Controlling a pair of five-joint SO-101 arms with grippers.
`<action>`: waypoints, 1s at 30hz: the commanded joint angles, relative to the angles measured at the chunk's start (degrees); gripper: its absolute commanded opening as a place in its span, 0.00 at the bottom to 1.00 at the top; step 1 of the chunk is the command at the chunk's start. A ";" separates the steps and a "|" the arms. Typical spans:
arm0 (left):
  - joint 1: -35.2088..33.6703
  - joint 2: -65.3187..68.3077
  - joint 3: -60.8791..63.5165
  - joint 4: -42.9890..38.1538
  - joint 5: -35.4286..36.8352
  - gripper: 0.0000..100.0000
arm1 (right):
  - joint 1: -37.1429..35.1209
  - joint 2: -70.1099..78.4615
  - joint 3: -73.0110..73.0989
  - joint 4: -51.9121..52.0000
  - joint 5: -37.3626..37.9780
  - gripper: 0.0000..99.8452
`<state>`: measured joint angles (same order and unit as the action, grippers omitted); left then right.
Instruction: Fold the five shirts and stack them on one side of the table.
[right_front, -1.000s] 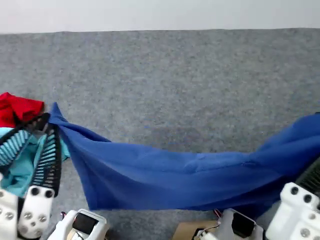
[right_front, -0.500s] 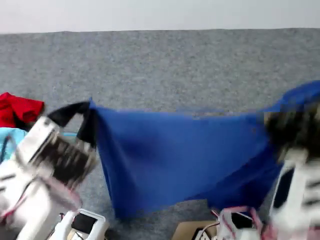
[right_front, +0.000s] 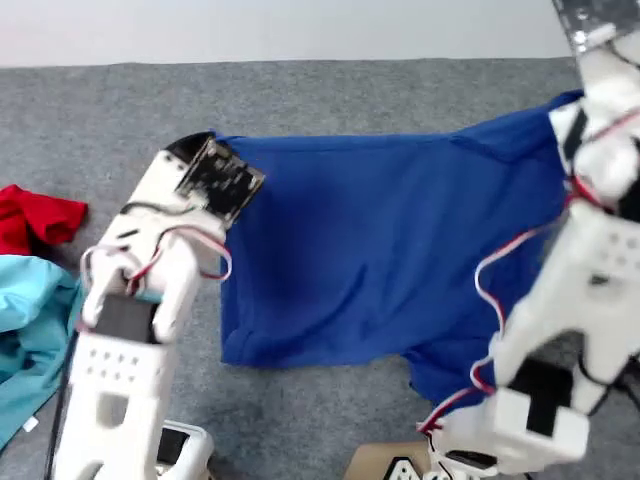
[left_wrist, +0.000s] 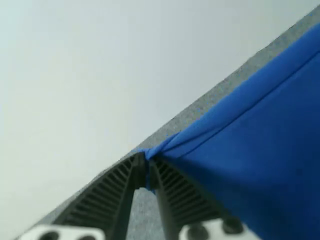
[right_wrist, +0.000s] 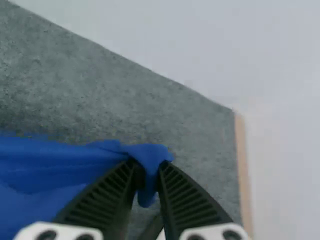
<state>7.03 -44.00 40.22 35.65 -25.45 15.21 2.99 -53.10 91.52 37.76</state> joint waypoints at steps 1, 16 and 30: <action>-0.79 9.49 -3.38 -5.45 -0.53 0.00 | -1.10 4.09 -0.62 -3.74 -1.67 0.01; -1.67 49.67 -33.54 -5.71 -0.44 0.00 | -3.12 20.97 -0.79 -18.51 -1.41 0.01; -1.67 68.31 -56.57 -0.70 -0.44 0.00 | -3.21 25.19 -0.88 -29.49 -1.23 0.01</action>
<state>5.89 23.69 -9.80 32.40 -25.45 11.96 28.57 -53.01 64.35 36.62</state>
